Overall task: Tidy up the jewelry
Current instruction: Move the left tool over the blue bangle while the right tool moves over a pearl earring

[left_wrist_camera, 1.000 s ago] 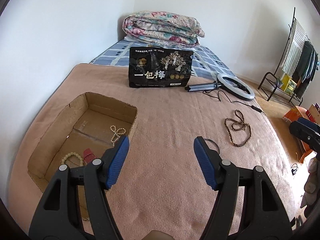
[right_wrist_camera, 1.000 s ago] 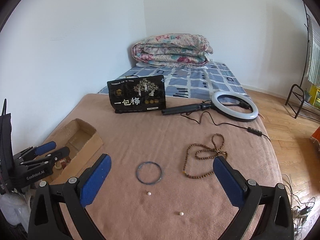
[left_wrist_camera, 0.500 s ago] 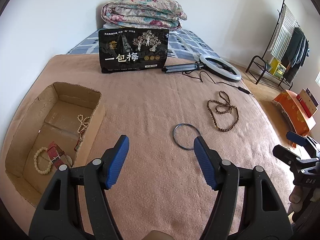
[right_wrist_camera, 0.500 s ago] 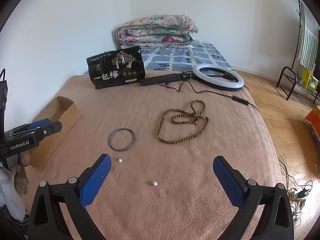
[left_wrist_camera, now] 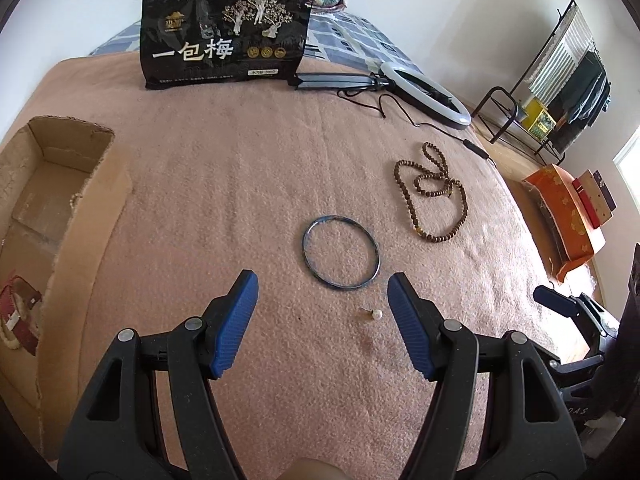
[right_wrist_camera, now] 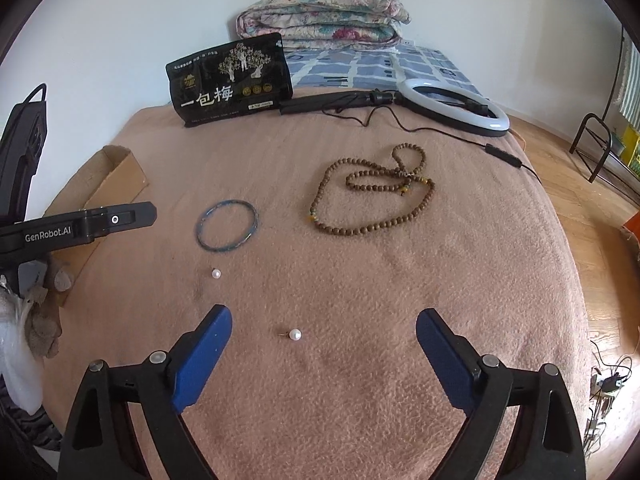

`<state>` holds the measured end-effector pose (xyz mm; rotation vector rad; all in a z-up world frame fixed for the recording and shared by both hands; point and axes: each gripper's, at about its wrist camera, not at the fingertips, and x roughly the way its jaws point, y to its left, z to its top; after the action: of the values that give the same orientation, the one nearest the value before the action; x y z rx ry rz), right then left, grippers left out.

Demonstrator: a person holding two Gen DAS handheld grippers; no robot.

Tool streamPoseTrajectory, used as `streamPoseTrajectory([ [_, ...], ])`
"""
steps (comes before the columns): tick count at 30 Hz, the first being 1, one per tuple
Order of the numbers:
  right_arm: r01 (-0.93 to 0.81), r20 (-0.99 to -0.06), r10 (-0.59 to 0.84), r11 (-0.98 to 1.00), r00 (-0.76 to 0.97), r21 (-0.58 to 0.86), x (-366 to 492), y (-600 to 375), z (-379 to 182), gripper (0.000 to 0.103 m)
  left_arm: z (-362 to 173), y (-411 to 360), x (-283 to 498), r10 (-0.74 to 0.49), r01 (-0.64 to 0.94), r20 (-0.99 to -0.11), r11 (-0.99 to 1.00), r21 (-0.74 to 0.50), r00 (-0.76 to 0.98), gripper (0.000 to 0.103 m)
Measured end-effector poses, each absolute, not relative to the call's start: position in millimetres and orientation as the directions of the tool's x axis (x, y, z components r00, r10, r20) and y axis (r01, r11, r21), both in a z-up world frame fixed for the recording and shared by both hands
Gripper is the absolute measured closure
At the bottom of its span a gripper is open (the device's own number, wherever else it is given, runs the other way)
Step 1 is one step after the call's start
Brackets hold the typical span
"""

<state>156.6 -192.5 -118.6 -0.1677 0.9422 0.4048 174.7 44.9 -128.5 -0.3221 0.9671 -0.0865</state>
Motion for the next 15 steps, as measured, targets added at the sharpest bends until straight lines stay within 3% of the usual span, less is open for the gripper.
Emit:
streamPoseTrajectory([
  [5,-0.408,-0.84,0.27,0.911,0.471,0.064,163,-195,-135,0.019,-141,31,188,-0.224,-0.048,-0.805,0.954,-0.297,0.549,0.033],
  [15,-0.411,-0.857,0.273,0.908,0.438,0.079,170,-197,-147,0.02,-165,6,209,-0.16,-0.04,-0.846,0.977,-0.208,0.509,0.032],
])
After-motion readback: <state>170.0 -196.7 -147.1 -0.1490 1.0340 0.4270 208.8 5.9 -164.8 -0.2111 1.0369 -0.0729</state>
